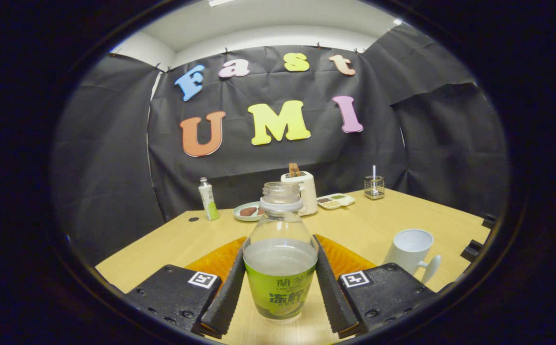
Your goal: Take the bottle from table, then pour the juice into the cup, finally place the bottle on the coaster
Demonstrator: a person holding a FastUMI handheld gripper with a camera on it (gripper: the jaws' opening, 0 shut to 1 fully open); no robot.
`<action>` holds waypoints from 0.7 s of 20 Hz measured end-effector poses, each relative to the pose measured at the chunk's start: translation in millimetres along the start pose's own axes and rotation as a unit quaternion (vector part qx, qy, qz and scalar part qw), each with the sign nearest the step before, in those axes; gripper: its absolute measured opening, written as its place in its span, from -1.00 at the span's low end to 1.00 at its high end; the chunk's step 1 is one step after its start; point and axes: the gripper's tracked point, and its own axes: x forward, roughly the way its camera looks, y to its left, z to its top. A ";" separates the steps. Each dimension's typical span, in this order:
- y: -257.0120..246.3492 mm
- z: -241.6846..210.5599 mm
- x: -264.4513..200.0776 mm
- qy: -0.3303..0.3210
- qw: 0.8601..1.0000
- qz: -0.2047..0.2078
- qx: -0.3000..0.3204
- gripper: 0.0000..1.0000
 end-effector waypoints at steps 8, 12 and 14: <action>-21.5 9.5 -2.1 0.032 0.983 0.036 0.180 0.57; -24.5 9.7 6.4 0.035 0.951 0.071 0.299 0.57; -22.6 5.2 10.1 0.047 0.934 0.083 0.344 0.56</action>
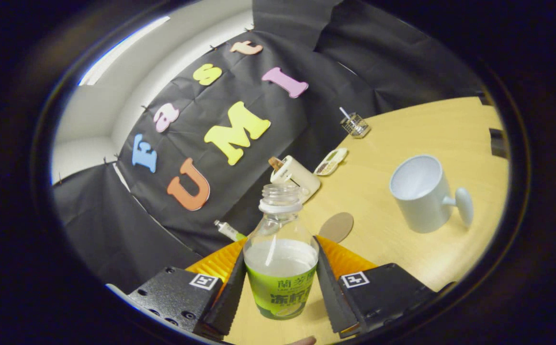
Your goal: Take the bottle from table, then pour the juice into the cup, finally place the bottle on the coaster
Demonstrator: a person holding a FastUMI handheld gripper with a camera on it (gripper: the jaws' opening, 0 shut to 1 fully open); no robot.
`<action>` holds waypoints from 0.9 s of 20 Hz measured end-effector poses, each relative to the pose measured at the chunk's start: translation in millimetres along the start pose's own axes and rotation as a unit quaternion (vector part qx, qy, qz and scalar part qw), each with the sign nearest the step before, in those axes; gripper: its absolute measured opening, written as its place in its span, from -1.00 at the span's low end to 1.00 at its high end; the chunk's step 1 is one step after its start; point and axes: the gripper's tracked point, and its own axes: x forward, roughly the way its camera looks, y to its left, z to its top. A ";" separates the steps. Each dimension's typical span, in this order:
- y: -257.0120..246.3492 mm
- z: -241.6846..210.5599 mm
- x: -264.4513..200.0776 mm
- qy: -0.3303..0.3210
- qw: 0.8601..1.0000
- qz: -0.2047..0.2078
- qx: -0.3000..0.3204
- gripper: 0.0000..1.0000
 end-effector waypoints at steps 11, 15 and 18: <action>12.6 12.3 10.6 0.030 0.977 0.067 0.202 0.56; 12.8 16.6 8.6 0.026 0.968 0.080 0.238 0.56; 7.8 26.0 2.2 0.015 0.962 0.085 0.261 0.56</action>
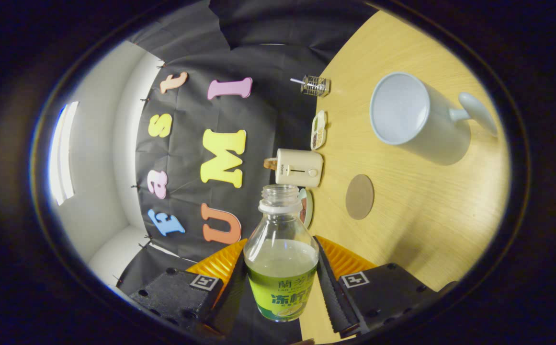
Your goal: Take the bottle from table, then pour the juice into the cup, finally place the bottle on the coaster
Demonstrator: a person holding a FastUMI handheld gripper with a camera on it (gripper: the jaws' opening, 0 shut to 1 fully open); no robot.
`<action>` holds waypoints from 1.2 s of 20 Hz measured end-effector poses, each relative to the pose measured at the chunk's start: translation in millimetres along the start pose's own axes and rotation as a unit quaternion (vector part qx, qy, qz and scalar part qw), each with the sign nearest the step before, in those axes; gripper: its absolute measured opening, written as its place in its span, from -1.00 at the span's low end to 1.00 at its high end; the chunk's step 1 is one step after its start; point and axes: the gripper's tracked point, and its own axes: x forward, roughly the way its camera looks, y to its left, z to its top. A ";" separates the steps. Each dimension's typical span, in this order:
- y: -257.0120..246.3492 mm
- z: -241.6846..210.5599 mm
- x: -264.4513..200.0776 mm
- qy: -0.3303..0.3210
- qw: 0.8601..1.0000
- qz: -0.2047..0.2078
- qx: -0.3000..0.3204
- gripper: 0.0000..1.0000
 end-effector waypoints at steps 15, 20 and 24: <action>4.8 51.8 -19.4 -0.040 0.984 0.076 0.157 0.55; 15.3 60.5 -15.6 -0.040 0.978 0.085 0.187 0.55; 20.1 66.1 -16.3 -0.040 0.971 0.095 0.217 0.55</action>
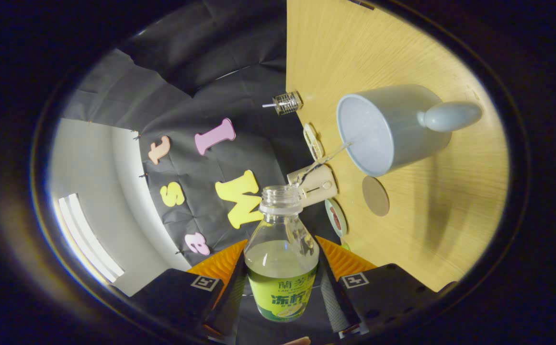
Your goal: Take the bottle from table, then pour the juice into the cup, finally place the bottle on the coaster
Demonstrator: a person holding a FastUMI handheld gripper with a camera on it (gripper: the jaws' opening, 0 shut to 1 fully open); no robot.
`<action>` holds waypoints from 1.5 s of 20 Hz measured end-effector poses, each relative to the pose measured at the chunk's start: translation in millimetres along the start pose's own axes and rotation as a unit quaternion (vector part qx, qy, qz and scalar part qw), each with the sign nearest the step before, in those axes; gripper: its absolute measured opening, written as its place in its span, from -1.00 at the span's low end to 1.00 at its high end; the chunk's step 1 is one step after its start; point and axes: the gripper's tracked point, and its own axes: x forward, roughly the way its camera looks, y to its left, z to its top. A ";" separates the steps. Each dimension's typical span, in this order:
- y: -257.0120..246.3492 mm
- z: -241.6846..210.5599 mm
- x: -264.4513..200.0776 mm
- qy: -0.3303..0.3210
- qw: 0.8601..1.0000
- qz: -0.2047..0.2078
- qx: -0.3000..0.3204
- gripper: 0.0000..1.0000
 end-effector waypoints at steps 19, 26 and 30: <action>-5.3 17.2 7.2 -0.019 0.992 0.005 0.127 0.55; -11.8 16.6 8.2 -0.020 0.989 -0.011 0.146 0.55; -13.2 8.6 7.4 -0.017 0.987 -0.024 0.158 0.55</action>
